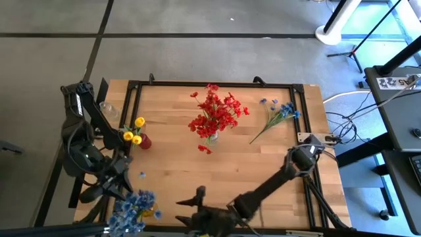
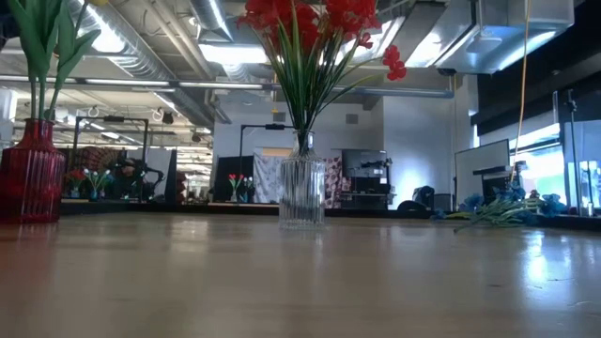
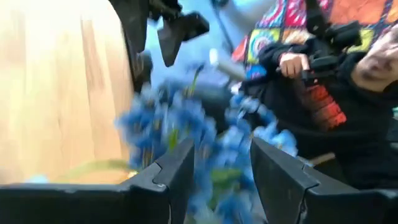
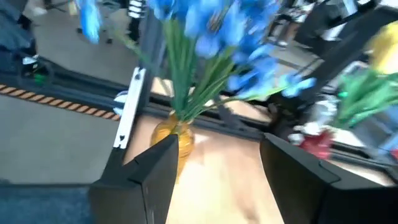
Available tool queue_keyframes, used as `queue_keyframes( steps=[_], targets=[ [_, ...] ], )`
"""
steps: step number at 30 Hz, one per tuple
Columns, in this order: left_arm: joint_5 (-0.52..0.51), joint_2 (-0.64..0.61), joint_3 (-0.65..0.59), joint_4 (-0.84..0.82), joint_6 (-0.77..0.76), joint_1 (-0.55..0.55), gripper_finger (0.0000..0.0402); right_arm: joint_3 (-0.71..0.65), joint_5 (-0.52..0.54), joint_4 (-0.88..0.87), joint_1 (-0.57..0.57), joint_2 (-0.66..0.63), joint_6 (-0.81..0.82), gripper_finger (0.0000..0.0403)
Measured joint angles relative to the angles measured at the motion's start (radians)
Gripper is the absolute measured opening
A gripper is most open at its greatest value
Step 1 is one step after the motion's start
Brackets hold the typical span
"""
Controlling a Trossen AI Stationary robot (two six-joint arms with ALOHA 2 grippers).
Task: Sort flowers into vase by color
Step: Put the blue flower into the yellow vase
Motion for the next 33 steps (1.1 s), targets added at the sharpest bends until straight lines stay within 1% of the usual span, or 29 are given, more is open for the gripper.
queue_keyframes(
  steps=[2,4,6,9,11,13,18,21,23,25,26,27,29,30,31,32,33],
  targets=[
    [-0.047,-0.011,0.000,0.038,0.067,0.000,0.0153,0.001,0.068,-0.043,0.025,-0.028,0.006,0.0227],
    [-0.127,-0.017,0.000,0.077,0.144,0.000,0.0153,0.001,0.130,-0.092,0.050,-0.052,0.022,0.0227],
    [-0.241,-0.018,0.000,0.099,0.215,0.000,0.0153,0.001,0.190,-0.149,0.074,-0.080,0.061,0.0227],
    [-0.440,-0.006,0.000,0.104,0.244,0.000,0.0153,0.001,0.264,-0.276,0.109,-0.138,0.109,0.0227],
    [-0.567,0.004,0.000,0.098,0.244,0.002,0.0153,0.001,0.310,-0.392,0.127,-0.172,0.174,0.0227],
    [-0.650,0.019,0.000,0.098,0.246,0.012,0.0153,0.001,0.334,-0.537,0.140,-0.208,0.277,0.0227],
    [-0.731,0.061,0.000,0.099,0.332,0.053,0.0153,0.001,0.370,-0.900,0.143,-0.325,0.576,0.0227],
    [-0.818,0.099,0.000,0.101,0.337,0.092,0.0153,0.001,0.413,-1.184,0.127,-0.380,0.786,0.0227],
    [-0.873,0.128,0.000,0.101,0.335,0.119,0.0153,0.001,0.418,-1.413,0.103,-0.416,0.997,0.0227],
    [-0.887,0.156,0.000,0.103,0.331,0.144,0.0153,-0.001,0.414,-1.645,0.076,-0.458,1.235,0.0227],
    [-0.884,0.169,0.000,0.103,0.331,0.153,0.0153,-0.020,0.411,-1.630,0.056,-0.484,1.293,0.0227],
    [-0.881,0.183,0.000,0.103,0.330,0.157,0.0153,-0.070,0.406,-1.588,0.036,-0.535,1.259,0.0227],
    [-0.881,0.208,0.000,0.109,0.329,0.158,0.0153,-0.150,0.355,-1.560,0.008,-0.621,1.245,0.0227],
    [-0.885,0.219,0.000,0.112,0.329,0.156,0.0153,-0.182,0.345,-1.569,-0.028,-0.662,1.274,0.0227],
    [-0.886,0.231,0.000,0.112,0.328,0.150,0.0153,-0.223,0.335,-1.622,-0.053,-0.709,1.324,0.0227],
    [-0.886,0.244,0.000,0.112,0.318,0.145,0.0153,-0.270,0.325,-1.641,-0.075,-0.753,1.364,0.0227],
    [-0.887,0.257,0.000,0.112,0.302,0.139,0.0153,-0.321,0.325,-1.615,-0.112,-0.801,1.367,0.0227]
  ],
)
